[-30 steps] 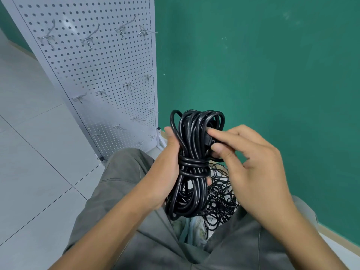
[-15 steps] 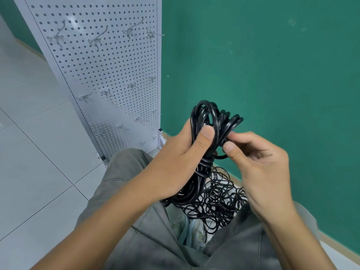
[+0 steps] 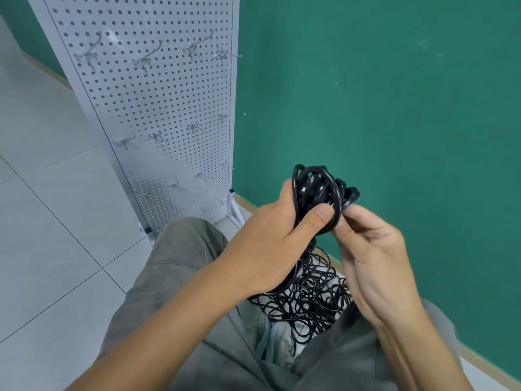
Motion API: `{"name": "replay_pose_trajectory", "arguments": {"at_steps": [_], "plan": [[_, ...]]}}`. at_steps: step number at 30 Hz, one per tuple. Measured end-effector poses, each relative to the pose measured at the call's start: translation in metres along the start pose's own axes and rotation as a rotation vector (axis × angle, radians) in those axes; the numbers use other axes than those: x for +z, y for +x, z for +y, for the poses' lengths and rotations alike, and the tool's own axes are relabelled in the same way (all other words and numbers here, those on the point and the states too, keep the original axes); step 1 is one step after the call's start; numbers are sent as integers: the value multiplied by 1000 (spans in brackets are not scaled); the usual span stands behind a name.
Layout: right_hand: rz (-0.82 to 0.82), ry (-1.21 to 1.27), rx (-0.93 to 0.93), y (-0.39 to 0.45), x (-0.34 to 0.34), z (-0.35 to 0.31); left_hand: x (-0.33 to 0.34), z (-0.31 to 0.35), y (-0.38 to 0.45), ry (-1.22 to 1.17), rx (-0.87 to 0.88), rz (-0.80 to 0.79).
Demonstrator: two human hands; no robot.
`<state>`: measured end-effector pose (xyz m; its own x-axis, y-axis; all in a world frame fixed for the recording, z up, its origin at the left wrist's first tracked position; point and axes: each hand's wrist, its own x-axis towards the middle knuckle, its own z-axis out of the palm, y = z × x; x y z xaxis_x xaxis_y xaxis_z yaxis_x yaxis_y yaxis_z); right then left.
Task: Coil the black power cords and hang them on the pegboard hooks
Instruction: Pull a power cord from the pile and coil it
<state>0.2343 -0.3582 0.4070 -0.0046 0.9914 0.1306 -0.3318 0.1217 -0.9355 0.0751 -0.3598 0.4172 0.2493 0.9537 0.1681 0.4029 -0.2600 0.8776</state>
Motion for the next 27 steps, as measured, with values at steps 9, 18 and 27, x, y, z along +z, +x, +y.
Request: {"name": "replay_pose_trajectory", "arguments": {"at_steps": [9, 18, 27], "plan": [[-170, -43, -5, -4, 0, 0, 2, -1, 5, 112, -85, 59], [-130, -110, 36, 1, 0, -4, 5, 0, 5, -52, -127, 62], [-85, -144, 4, 3, 0, -6, 15, 4, 9, -408, -160, 109]]}}
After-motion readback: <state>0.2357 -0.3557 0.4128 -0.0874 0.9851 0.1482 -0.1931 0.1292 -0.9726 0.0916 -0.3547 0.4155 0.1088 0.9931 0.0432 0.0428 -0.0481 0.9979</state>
